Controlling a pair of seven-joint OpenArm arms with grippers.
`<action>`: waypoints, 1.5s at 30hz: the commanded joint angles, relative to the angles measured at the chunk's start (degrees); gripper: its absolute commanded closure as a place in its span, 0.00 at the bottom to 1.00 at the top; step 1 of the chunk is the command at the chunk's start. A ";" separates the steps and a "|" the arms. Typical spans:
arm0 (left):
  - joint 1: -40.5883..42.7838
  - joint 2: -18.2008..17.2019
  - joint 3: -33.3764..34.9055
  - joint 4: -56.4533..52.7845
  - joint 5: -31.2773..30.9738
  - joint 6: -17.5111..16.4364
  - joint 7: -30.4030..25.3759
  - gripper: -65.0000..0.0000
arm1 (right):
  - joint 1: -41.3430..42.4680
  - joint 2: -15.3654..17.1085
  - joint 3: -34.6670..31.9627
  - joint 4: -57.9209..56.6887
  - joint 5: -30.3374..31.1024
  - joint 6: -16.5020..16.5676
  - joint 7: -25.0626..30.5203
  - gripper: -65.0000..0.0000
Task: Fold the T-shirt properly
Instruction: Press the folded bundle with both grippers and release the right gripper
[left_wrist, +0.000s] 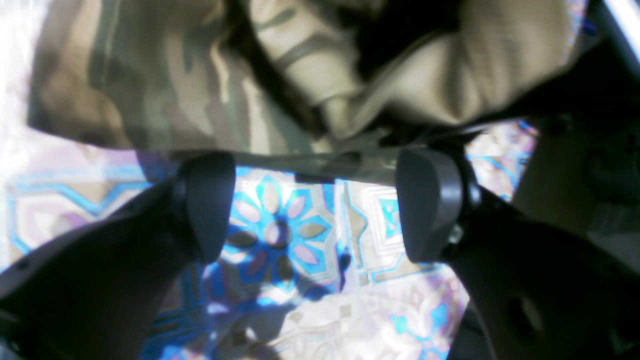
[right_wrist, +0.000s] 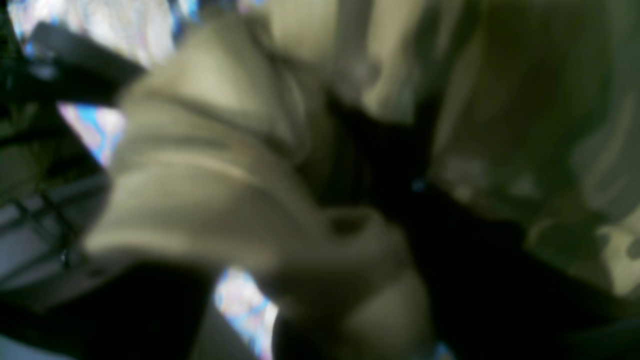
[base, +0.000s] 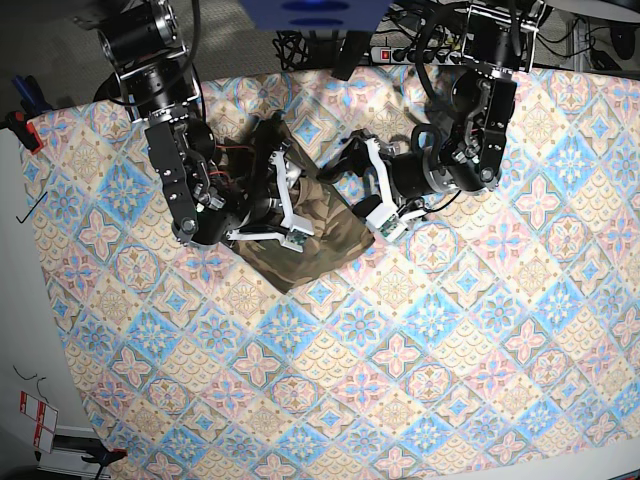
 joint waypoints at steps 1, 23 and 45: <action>-0.25 -0.40 -1.83 0.95 -0.66 0.07 -0.98 0.24 | 1.06 -0.65 -0.01 1.84 1.11 0.14 0.40 0.39; 0.63 -0.58 -3.50 0.69 -0.57 0.07 -0.89 0.25 | 1.94 -0.91 5.52 18.01 1.03 0.14 0.40 0.73; -12.29 6.19 13.38 -4.06 -0.57 0.07 -1.15 0.33 | 1.42 3.31 9.22 0.43 -5.04 0.14 1.15 0.85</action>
